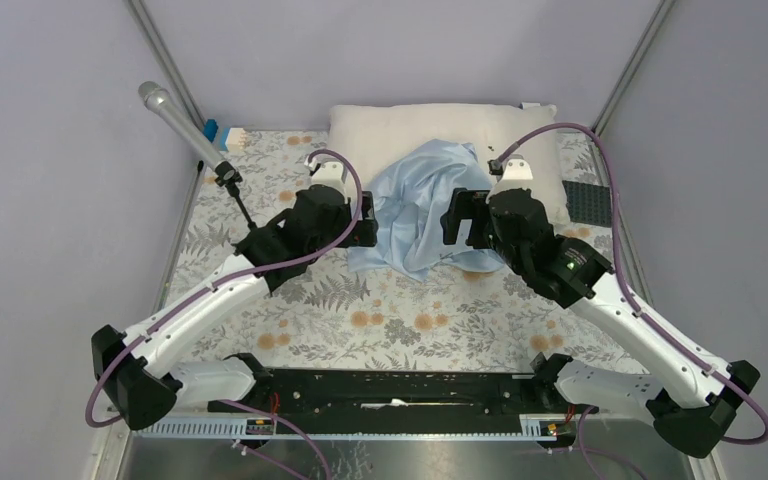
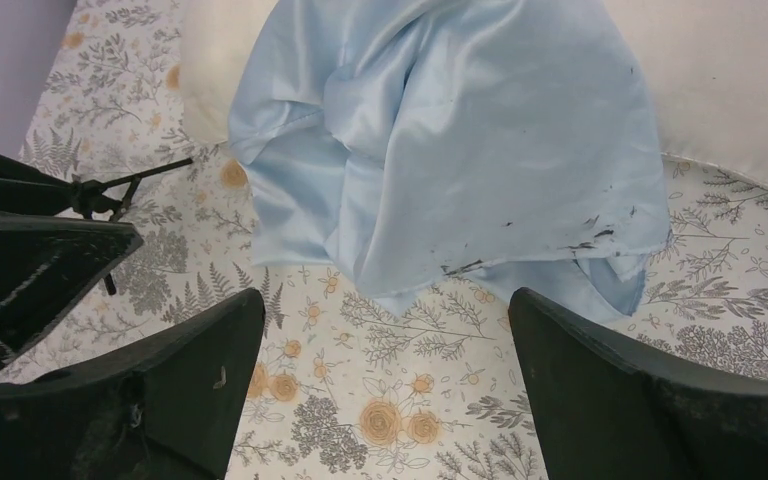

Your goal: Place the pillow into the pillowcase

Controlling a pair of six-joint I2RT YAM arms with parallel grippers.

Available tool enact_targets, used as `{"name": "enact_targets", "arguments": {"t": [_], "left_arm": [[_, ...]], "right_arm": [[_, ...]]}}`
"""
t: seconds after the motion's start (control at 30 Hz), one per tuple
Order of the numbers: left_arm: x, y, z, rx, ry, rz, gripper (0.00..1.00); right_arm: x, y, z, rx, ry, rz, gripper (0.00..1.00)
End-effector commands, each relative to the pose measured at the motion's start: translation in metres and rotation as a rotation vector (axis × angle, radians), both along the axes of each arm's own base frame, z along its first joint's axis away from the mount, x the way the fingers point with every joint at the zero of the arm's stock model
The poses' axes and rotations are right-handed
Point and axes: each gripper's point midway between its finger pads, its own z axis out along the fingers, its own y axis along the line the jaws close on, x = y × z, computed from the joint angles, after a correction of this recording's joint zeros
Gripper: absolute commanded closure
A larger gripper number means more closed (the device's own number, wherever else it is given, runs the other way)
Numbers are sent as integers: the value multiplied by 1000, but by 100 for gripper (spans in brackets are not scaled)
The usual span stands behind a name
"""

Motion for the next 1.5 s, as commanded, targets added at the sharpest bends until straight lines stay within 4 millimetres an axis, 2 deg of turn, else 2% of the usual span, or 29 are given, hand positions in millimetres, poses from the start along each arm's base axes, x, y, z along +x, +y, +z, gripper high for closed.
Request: {"name": "enact_targets", "arguments": {"t": [0.0,0.2,0.3,0.47,0.7,0.83,1.03,1.17,1.3,1.33,1.4,1.47], "left_arm": [[9,5,32,-81,-94,56,1],[6,7,35,-105,-117,52,1],[8,9,34,-110,-112,64,1],[8,7,28,-120,-87,57,1],[8,10,10,-119,-28,67,1],[12,5,-1,-145,-9,69,1],[18,-14,-12,-227,25,54,1],[20,-11,-16,-218,31,67,1],[20,-8,-15,-217,32,68,1],[20,-8,-14,-216,33,66,1],[20,-9,-11,-221,30,60,1],[19,-11,-9,-227,27,44,1]], "right_arm": [[2,-5,4,-41,-18,-7,1],[2,-1,-1,-35,-6,2,1],[2,4,-10,-25,20,8,1],[6,23,-38,-22,104,38,1],[23,46,-84,-26,203,35,1],[32,46,-111,-32,230,-7,1],[50,50,-142,-47,268,-98,1],[66,45,-158,-44,270,-184,2],[84,33,-174,-73,283,-245,14],[89,31,-173,-81,286,-257,23],[90,23,-168,-114,289,-279,51],[88,11,-154,-141,263,-305,78]]}}
